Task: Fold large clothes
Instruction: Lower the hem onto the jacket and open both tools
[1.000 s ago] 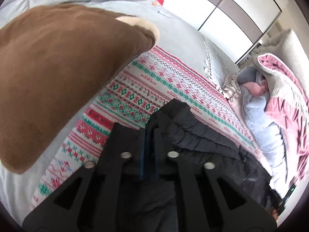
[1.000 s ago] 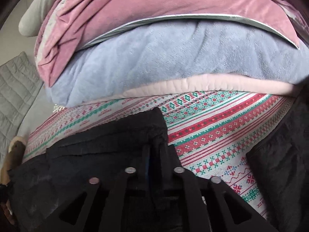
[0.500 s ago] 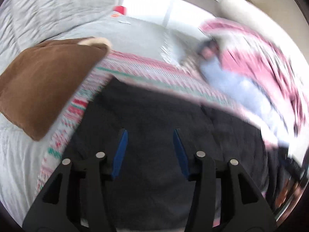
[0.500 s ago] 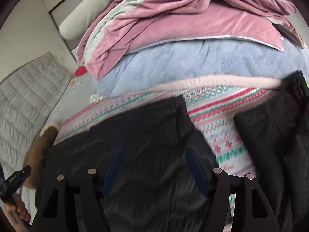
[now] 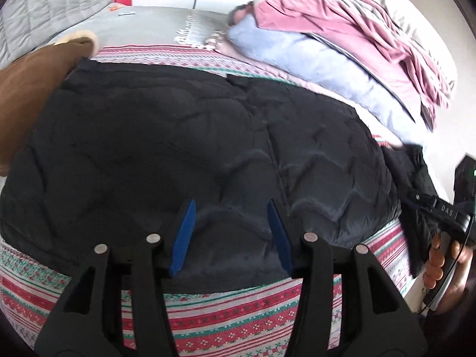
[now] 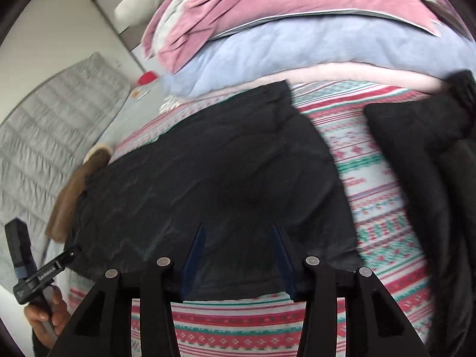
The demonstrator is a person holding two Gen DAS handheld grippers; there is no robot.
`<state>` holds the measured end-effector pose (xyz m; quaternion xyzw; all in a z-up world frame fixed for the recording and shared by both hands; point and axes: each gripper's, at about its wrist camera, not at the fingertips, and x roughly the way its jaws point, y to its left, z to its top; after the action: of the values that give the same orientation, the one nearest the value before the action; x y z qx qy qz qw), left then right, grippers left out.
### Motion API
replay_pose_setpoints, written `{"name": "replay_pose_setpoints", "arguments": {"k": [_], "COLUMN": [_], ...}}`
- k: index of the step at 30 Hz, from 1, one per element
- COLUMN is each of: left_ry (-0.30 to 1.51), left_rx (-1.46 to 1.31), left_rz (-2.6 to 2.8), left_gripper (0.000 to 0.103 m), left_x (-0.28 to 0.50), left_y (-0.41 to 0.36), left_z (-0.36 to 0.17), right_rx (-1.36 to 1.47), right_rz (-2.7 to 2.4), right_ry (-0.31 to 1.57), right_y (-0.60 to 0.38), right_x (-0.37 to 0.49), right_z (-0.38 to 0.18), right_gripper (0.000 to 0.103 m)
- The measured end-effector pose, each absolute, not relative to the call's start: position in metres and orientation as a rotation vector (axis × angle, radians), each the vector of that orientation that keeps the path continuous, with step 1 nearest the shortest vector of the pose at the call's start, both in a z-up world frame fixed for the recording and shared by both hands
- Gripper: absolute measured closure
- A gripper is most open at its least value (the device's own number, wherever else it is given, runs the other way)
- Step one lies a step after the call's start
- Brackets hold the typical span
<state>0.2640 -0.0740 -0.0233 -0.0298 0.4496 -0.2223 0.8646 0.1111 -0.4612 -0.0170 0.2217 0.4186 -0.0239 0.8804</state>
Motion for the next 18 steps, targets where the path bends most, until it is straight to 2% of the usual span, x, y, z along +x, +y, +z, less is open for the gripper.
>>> {"name": "replay_pose_setpoints", "arguments": {"k": [18], "left_ry": [0.962], "left_rx": [0.06], "left_rz": [-0.336], "left_gripper": [0.051], "left_x": [0.284], "left_y": [-0.088], "left_z": [-0.068], "right_rx": [0.21], "right_rz": [-0.135], "right_ry": [1.037], "right_y": [-0.411], "right_x": [0.202], "right_z": [-0.08], "right_gripper": [0.057]}}
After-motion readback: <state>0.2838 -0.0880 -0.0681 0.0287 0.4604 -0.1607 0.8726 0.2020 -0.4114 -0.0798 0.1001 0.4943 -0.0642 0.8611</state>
